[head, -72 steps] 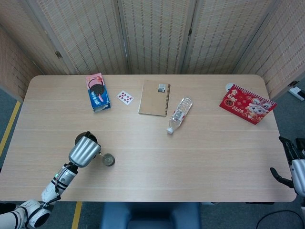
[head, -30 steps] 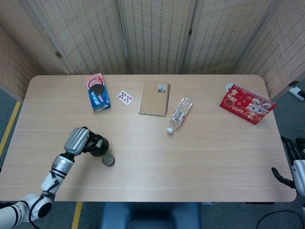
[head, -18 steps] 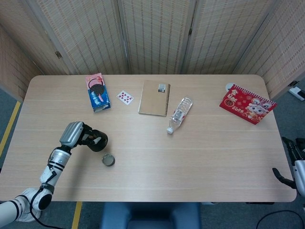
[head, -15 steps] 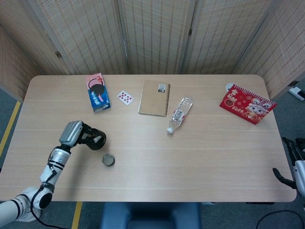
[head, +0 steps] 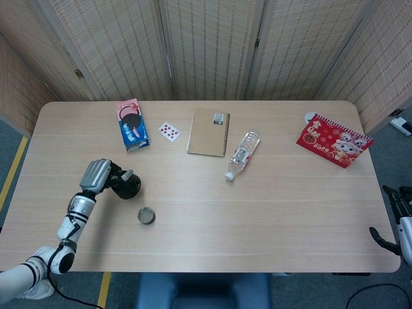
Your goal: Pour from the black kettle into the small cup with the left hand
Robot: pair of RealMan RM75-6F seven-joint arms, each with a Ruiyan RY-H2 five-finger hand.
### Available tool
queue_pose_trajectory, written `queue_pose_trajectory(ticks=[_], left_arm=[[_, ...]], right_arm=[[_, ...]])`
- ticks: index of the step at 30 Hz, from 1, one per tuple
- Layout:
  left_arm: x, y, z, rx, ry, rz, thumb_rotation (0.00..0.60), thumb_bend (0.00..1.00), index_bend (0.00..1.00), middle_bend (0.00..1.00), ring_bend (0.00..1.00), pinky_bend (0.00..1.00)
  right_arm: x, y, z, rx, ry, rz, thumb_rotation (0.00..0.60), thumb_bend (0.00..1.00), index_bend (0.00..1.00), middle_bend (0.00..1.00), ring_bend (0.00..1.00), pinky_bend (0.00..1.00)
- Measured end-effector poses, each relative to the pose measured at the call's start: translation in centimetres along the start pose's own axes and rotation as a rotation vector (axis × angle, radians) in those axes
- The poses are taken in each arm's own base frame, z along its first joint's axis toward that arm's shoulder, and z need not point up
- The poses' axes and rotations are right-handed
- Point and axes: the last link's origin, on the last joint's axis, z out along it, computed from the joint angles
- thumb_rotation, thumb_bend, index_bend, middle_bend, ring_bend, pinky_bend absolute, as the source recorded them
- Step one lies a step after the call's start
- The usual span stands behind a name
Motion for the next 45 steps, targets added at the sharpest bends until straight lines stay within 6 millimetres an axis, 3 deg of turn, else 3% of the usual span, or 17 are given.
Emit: queue_pose_trajectory(ticks=[15, 32, 41, 45], left_arm=[[-1.0, -1.3, 1.6, 0.020, 0.027, 0.143, 0.076, 0.21, 0.98, 1.00, 0.88, 0.41], [-3.1, -1.6, 1.8, -0.040, 0.049, 0.338, 0.071, 0.21, 0.98, 1.00, 0.87, 0.39], [-3.8, -1.5, 1.4, -0.052, 0.041, 0.377, 0.073, 0.21, 0.95, 1.00, 0.84, 0.39], [-4.0, -1.6, 1.2, -0.054, 0.035, 0.390, 0.073, 0.22, 0.88, 0.97, 0.74, 0.37]], right_arm=[[-0.1, 0.1, 0.2, -0.005, -0.006, -0.002, 0.600, 0.29, 0.03, 0.16, 0.28, 0.00], [-0.1, 0.1, 0.2, -0.006, -0.008, -0.003, 0.600, 0.29, 0.03, 0.17, 0.28, 0.00], [-0.2, 0.0, 0.3, -0.002, -0.008, -0.002, 0.600, 0.29, 0.03, 0.16, 0.28, 0.00], [-0.2, 0.1, 0.2, -0.003, -0.008, -0.001, 0.600, 0.29, 0.03, 0.17, 0.28, 0.00]])
